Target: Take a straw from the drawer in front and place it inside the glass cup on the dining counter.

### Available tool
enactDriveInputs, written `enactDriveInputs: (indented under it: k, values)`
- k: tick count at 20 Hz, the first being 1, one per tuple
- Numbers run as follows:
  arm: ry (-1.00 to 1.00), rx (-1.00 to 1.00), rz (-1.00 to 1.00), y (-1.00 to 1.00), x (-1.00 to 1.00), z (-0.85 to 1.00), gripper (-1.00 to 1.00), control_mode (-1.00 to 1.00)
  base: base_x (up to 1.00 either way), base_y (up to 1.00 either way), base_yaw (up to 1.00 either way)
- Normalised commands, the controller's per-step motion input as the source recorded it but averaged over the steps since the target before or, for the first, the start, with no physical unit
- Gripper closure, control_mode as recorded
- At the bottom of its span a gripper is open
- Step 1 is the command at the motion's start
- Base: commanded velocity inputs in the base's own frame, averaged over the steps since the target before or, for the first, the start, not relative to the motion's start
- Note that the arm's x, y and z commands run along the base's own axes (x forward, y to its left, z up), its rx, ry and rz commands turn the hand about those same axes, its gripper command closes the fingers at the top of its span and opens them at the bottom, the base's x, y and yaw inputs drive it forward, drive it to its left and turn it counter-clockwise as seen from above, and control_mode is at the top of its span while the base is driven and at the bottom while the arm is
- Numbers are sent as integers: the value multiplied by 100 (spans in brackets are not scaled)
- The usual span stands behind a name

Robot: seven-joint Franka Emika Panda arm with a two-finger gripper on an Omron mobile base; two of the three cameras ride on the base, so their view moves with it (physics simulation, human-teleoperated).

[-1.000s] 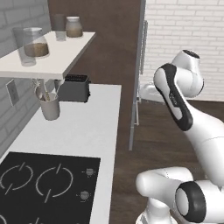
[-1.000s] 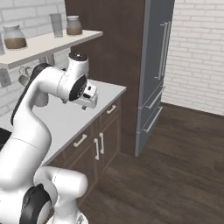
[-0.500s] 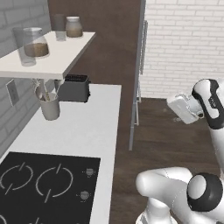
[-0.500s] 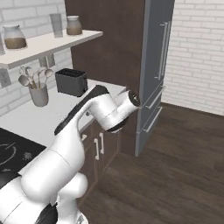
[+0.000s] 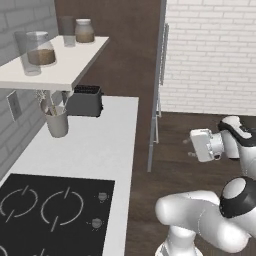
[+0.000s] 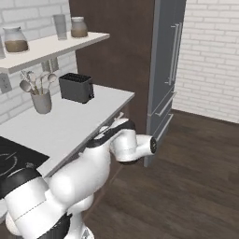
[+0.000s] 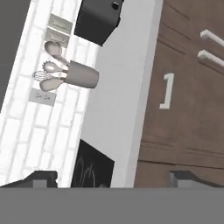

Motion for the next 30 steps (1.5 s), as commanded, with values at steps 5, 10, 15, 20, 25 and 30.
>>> enactDriveInputs:
  k: [5, 10, 15, 20, 25, 30]
  values:
    - [-1, 10, 3, 37, 54, -69, -100, -100, 0, 0, 0]
    - [-4, 0, 5, 47, 57, -62, -100, -100, 0, 0, 0]
    - [-1, 0, 7, 38, 56, -60, -100, -100, 0, 0, 0]
    - [0, 1, 6, 41, 40, -36, -100, -100, 0, 0, 0]
    - [-1, 5, 4, 29, 37, -34, -100, -100, 0, 0, 0]
    - [-1, 7, 3, 21, 38, -41, -100, -100, 0, 0, 0]
